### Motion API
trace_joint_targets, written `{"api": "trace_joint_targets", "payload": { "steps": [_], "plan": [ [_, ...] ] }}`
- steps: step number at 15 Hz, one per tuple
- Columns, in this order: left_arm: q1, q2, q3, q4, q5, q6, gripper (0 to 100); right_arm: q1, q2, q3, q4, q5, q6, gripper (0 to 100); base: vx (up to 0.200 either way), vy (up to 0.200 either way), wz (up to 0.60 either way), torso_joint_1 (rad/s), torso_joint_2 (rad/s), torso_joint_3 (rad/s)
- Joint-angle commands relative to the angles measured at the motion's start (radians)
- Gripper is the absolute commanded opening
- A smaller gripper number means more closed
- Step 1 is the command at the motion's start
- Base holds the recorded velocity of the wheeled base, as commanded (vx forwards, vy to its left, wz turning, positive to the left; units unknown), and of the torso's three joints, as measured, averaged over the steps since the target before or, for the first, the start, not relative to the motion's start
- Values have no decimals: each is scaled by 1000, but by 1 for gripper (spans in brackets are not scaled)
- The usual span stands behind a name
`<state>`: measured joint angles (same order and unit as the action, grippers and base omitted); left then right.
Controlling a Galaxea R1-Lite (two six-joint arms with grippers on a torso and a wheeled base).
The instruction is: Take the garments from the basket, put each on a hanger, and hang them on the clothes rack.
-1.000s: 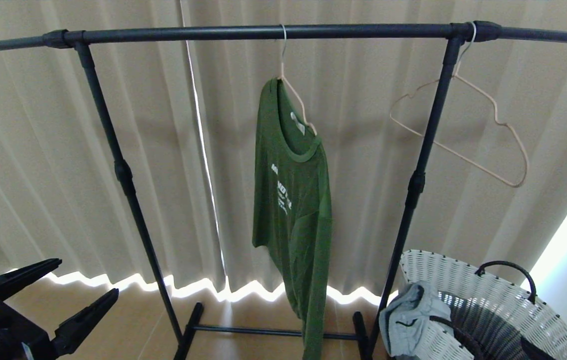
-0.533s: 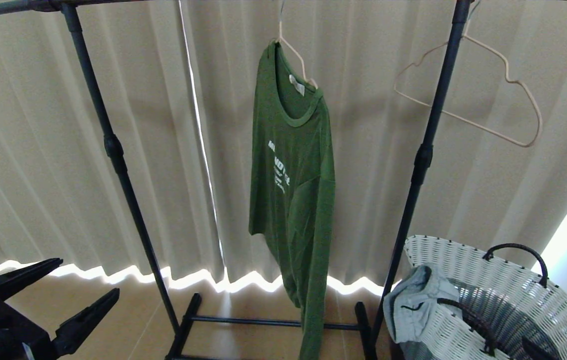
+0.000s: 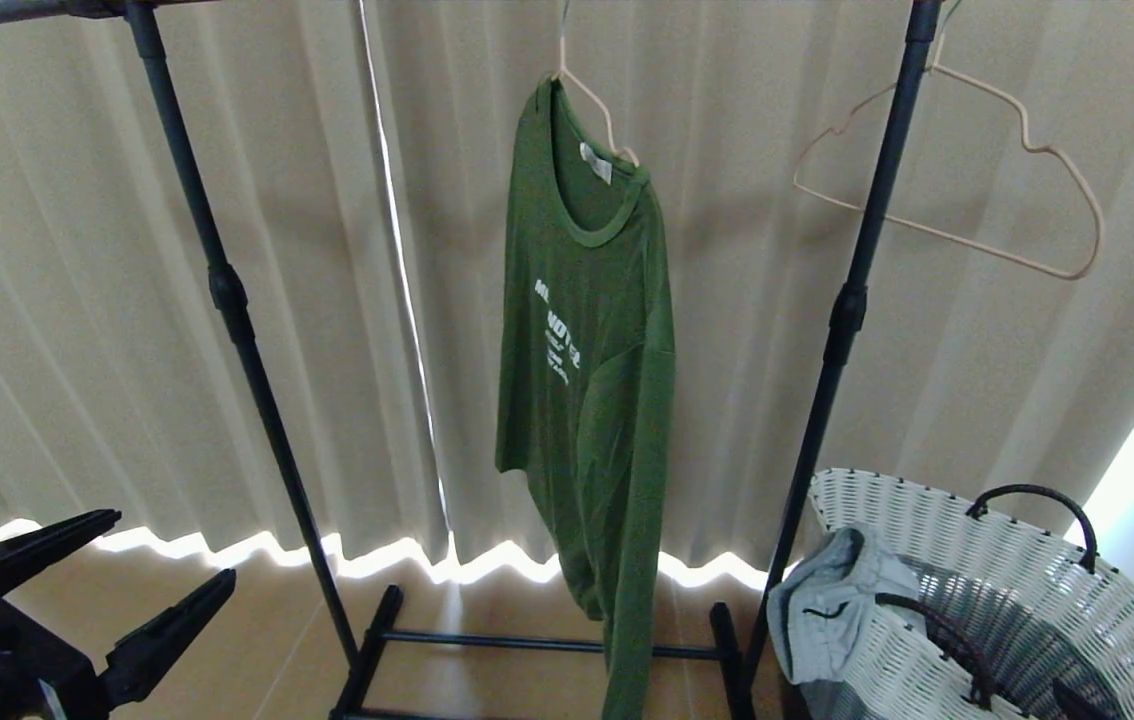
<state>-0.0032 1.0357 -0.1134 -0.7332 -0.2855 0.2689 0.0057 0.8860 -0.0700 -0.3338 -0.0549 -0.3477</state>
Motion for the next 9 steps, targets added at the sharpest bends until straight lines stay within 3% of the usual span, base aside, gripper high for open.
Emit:
{"api": "trace_joint_targets", "payload": {
  "steps": [1,9],
  "plan": [
    [0,1,1,0,0,0,100,0,-24,3,1,1,-1,100,200,0,0,-2,7,2],
    [-21,0,6,-2,0,3,100,5,-25,3,-4,10,1,100,200,0,0,-1,2,7]
  ]
}}
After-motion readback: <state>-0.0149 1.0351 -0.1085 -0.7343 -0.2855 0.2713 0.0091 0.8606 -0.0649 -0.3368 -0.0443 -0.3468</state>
